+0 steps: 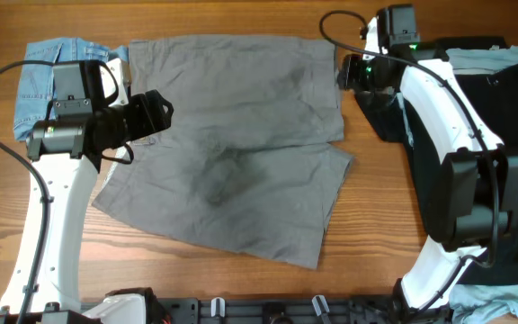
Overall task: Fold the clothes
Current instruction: 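Grasp the shorts' waistband corners with both grippers and spread them flat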
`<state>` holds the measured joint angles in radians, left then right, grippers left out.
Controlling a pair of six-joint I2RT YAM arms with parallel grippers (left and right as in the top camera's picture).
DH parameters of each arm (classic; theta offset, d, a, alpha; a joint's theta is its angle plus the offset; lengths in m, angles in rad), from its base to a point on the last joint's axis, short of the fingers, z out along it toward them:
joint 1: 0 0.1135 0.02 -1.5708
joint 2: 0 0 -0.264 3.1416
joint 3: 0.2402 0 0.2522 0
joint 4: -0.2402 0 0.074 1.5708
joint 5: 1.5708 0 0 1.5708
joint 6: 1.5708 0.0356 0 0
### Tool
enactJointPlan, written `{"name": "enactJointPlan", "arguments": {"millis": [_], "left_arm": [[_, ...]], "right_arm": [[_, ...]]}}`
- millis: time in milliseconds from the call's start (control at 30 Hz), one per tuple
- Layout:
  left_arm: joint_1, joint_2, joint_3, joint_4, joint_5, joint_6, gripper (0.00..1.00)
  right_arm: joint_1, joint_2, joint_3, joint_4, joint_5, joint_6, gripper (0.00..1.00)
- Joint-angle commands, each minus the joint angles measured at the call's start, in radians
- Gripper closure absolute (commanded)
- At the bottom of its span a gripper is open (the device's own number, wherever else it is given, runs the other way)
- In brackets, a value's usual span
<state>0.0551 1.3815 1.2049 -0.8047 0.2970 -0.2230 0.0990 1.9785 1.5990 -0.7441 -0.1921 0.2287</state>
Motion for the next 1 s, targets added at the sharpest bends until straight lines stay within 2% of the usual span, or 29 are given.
{"name": "enactJointPlan", "arguments": {"millis": [0, 33, 100, 167, 233, 333, 400, 467, 500, 567, 600, 667, 700, 733, 767, 800, 867, 900, 967], "left_arm": [[0.002, -0.005, 0.001, -0.006, -0.019, 0.006, 0.18], [0.002, -0.005, 0.001, -0.017, -0.05, 0.006, 0.2], [0.002, -0.005, 0.0, -0.041, -0.114, 0.006, 0.3], [0.002, -0.005, 0.0, -0.068, -0.116, 0.006, 0.29], [0.002, -0.005, -0.005, -0.093, -0.117, 0.006, 0.27], [0.002, -0.004, -0.024, -0.152, -0.179, 0.006, 0.26], [0.002, -0.003, -0.03, -0.188, -0.21, 0.006, 0.26], [0.002, -0.003, -0.03, -0.186, -0.21, 0.006, 0.19], [0.002, -0.003, -0.03, -0.185, -0.21, 0.006, 0.16], [0.002, -0.003, -0.03, -0.218, -0.242, 0.005, 0.12], [0.002, -0.003, -0.03, -0.229, -0.264, 0.005, 0.12], [0.007, 0.002, -0.03, -0.246, -0.299, 0.005, 0.11], [0.017, 0.007, -0.03, -0.257, -0.299, -0.003, 0.1], [0.035, 0.015, -0.032, -0.271, -0.299, -0.026, 0.1], [0.052, 0.019, -0.041, -0.277, -0.299, -0.05, 0.11], [0.073, 0.024, -0.062, -0.279, -0.3, -0.076, 0.12], [0.129, 0.04, -0.133, -0.263, -0.299, -0.143, 0.2], [0.164, 0.056, -0.181, -0.239, -0.299, -0.176, 0.28], [0.239, 0.094, -0.259, -0.148, -0.299, -0.205, 0.33]], "right_arm": [[0.005, 0.024, -0.002, -0.079, -0.189, 0.011, 0.9], [0.018, 0.027, -0.021, -0.113, -0.188, 0.037, 0.92], [0.048, 0.027, -0.116, -0.113, -0.112, 0.137, 0.93], [0.057, 0.027, -0.23, -0.021, -0.028, 0.22, 0.87], [0.057, 0.027, -0.314, 0.084, -0.017, 0.216, 0.86], [0.057, 0.027, -0.427, 0.222, -0.047, 0.219, 0.89], [0.041, 0.027, -0.442, 0.337, 0.04, 0.219, 0.91], [-0.008, 0.027, -0.418, 0.418, 0.05, 0.223, 0.94], [-0.046, 0.019, -0.384, 0.392, 0.006, 0.222, 0.96], [-0.097, -0.028, -0.319, 0.258, -0.053, 0.205, 0.85], [-0.113, -0.055, -0.301, 0.218, -0.072, 0.184, 0.83], [-0.142, -0.177, -0.289, 0.124, -0.165, 0.109, 0.68], [-0.142, -0.232, -0.289, 0.063, -0.174, 0.111, 0.57], [-0.134, -0.277, -0.289, -0.021, -0.175, 0.111, 0.43], [-0.124, -0.294, -0.289, -0.09, -0.175, 0.113, 0.35], [-0.111, -0.296, -0.29, -0.154, -0.175, 0.113, 0.34], [-0.078, -0.293, -0.317, -0.238, -0.175, 0.113, 0.36], [-0.051, -0.293, -0.343, -0.25, -0.176, 0.113, 0.36], [-0.001, -0.293, -0.379, -0.235, -0.175, 0.108, 0.36]]}}
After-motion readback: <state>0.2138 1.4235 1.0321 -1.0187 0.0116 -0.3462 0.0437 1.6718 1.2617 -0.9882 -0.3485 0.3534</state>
